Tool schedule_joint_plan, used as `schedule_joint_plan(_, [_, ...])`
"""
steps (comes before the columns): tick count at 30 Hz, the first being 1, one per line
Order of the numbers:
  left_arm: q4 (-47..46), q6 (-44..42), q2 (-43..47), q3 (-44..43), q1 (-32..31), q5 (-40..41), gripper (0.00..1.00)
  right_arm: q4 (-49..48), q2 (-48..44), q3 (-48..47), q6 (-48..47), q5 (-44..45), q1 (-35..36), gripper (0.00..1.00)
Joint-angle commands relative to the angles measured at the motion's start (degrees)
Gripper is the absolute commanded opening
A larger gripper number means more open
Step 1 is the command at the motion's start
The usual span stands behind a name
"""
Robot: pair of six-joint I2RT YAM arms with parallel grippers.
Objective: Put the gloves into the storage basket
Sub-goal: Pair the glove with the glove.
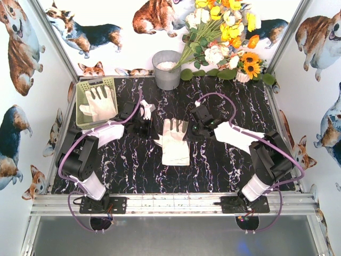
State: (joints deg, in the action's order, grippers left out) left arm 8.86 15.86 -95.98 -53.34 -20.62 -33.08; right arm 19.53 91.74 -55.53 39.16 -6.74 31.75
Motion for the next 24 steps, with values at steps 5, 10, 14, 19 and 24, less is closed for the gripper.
schedule_joint_plan(5, [-1.07, -1.63, -0.40, 2.34, 0.68, 4.41, 0.00, 1.88, 3.06, -3.27, -3.87, 3.70, -0.72, 0.00])
schedule_joint_plan(10, [-1.46, -1.64, -2.76, 2.06, 0.69, 3.76, 0.00, 2.41, 5.08, -3.78, -3.84, 2.07, -0.49, 0.00])
schedule_joint_plan(14, [-1.56, -1.45, -4.42, 1.21, 0.70, 4.59, 0.00, 2.45, 4.96, -2.85, -3.90, 3.22, -0.46, 0.00])
schedule_joint_plan(19, [-1.88, -1.47, -8.15, 0.04, 0.80, 4.49, 0.00, 2.95, 5.67, -3.01, -3.71, 4.08, -0.46, 0.00])
schedule_joint_plan(24, [-1.54, -1.11, -9.32, -1.61, 0.79, 4.08, 0.00, 4.01, 4.69, -3.60, -3.80, 3.65, -0.50, 0.17])
